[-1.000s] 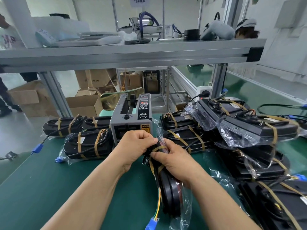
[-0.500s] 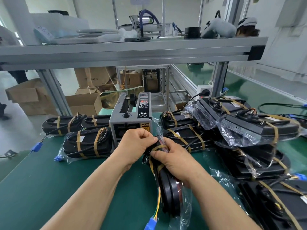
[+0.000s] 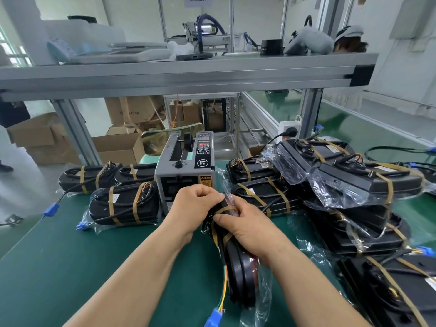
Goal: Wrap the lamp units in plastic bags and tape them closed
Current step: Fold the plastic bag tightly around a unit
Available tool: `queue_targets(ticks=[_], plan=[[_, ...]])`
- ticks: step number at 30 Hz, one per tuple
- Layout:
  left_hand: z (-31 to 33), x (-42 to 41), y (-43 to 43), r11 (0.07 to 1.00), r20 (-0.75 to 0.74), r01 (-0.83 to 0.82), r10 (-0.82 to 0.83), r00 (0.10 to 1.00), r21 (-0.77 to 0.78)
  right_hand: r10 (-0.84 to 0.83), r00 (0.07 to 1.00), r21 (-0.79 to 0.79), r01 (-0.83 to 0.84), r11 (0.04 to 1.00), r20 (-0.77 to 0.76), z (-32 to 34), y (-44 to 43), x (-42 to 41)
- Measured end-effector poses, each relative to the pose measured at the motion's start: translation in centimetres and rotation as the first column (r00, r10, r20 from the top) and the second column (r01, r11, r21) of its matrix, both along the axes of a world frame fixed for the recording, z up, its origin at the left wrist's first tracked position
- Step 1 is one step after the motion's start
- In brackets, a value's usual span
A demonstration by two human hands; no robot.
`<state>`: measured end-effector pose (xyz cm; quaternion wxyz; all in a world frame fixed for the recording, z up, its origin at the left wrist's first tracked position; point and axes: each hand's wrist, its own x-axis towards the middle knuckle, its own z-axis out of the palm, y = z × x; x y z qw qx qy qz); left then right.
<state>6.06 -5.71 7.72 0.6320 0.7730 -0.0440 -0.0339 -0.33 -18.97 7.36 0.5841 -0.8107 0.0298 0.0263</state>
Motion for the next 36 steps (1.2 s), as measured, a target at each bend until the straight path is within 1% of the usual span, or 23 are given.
queue_targets(ticks=[4,9,13,17,19,23,25,27,29,32,34,36], plan=[[0.0,0.1,-0.6,0.992,-0.082,-0.066,0.058,0.995,-0.104,-0.007,1.0,-0.003,0.007,1.0,-0.012,0.1,0.1,0.1],[-0.3,0.0,-0.5,0.984,-0.137,-0.076,0.053,0.989,-0.163,-0.016,1.0,0.003,0.016,1.0,-0.018,0.1,0.0,0.0],[-0.5,-0.4,0.1,0.983,-0.174,-0.029,-0.003,0.985,-0.179,-0.018,1.0,0.007,0.019,1.0,-0.014,0.2,0.1,-0.1],[-0.3,-0.9,0.7,0.968,-0.212,0.021,-0.076,0.974,-0.249,-0.035,0.999,0.01,0.035,0.999,-0.012,0.3,0.2,-0.1],[0.0,-1.3,0.8,0.964,-0.212,0.022,-0.081,0.974,-0.264,-0.025,0.999,0.028,0.026,0.999,-0.033,0.3,0.3,-0.1],[0.7,-2.8,0.9,0.988,-0.082,-0.008,-0.005,0.997,-0.154,0.107,0.991,0.074,-0.102,0.992,-0.074,1.2,0.3,-0.4],[1.2,-3.9,1.0,0.991,-0.001,0.014,-0.014,1.0,-0.134,0.168,0.985,0.09,-0.164,0.982,-0.041,1.8,0.1,-0.5],[1.9,-5.0,1.0,0.995,0.107,0.032,-0.022,0.994,-0.097,0.185,0.983,0.099,-0.185,0.978,0.01,2.4,-0.2,-0.7],[2.9,-5.9,1.2,0.997,0.244,0.043,-0.028,0.969,-0.058,0.147,0.984,0.114,-0.158,0.981,0.102,2.8,0.2,-1.3],[4.1,-7.0,1.9,0.997,0.466,0.077,-0.069,0.882,0.002,-0.02,0.965,0.089,-0.004,0.996,0.263,2.3,1.6,-2.4],[3.9,-7.9,2.1,0.992,0.559,0.117,-0.12,0.821,0.041,-0.091,0.946,0.139,0.049,0.989,0.311,1.7,2.4,-3.3],[3.2,-8.7,2.0,0.989,0.609,0.147,-0.135,0.781,0.032,-0.119,0.931,0.167,0.064,0.984,0.346,1.0,2.8,-4.0]])
